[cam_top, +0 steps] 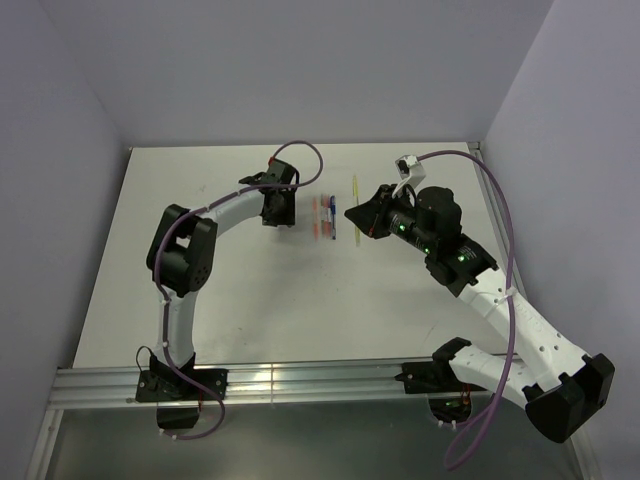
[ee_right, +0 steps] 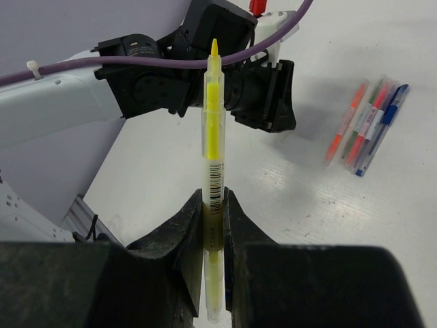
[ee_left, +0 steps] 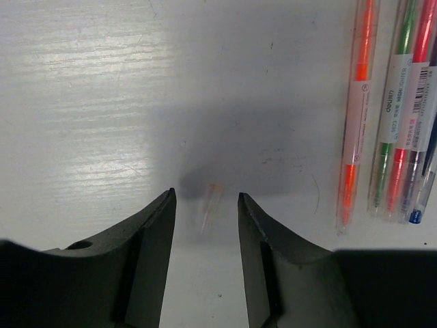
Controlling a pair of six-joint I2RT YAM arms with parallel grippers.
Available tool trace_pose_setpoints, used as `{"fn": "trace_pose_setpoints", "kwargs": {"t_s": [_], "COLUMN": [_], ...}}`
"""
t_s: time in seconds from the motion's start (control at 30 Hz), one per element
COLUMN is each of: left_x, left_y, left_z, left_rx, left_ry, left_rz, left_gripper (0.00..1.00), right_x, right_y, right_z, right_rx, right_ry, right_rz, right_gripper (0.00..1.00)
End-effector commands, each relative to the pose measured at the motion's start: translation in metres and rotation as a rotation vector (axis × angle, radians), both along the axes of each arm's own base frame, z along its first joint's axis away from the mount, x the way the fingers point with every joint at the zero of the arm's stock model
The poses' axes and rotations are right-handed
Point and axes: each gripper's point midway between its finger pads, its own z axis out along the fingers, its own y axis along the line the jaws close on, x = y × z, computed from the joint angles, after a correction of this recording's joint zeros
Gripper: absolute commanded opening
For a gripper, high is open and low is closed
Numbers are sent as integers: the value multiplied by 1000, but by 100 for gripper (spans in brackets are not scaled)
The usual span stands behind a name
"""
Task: Insert the pens into the pen caps
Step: Move the pen cap to the center of the board.
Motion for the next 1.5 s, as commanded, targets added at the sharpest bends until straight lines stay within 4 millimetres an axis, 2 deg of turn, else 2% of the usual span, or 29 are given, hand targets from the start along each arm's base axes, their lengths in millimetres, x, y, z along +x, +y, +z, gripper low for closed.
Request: {"fn": "trace_pose_setpoints", "kwargs": {"t_s": [0.0,0.27,0.47,0.57,0.73,0.93,1.1,1.23,1.37,1.47], "left_x": [3,0,-3,-4,-17,-41,-42,-31,-28,-28], "left_y": [-5,-1,-3,-2,-6,-6,-9,-13,-11,-2], "left_z": [4,-10,-9,-9,-15,-44,-42,-27,-30,-33], "left_rx": [-6,24,5,-5,-125,-258,-336,-324,-249,-161], "left_ry": [-3,31,43,62,105,193,214,169,166,141], "left_rz": [-3,36,64,119,335,684,876,893,866,837], "left_gripper": [46,40,37,31,26,29,29,27,25,27], "right_x": [3,3,3,3,3,3,1,0,0,-1], "right_y": [-6,-6,-6,-6,-6,-5,-4,-3,-2,-2], "right_z": [10,9,8,9,10,9,9,10,10,11], "right_rx": [-1,-2,-3,-2,1,4,8,12,15,16], "right_ry": [-35,-34,-31,-33,-38,-40,-41,-44,-43,-50], "right_rz": [-25,-28,-26,-26,-28,-17,-12,-3,6,3], "right_gripper": [0,0,0,0,0,0,0,0,0,0]}}
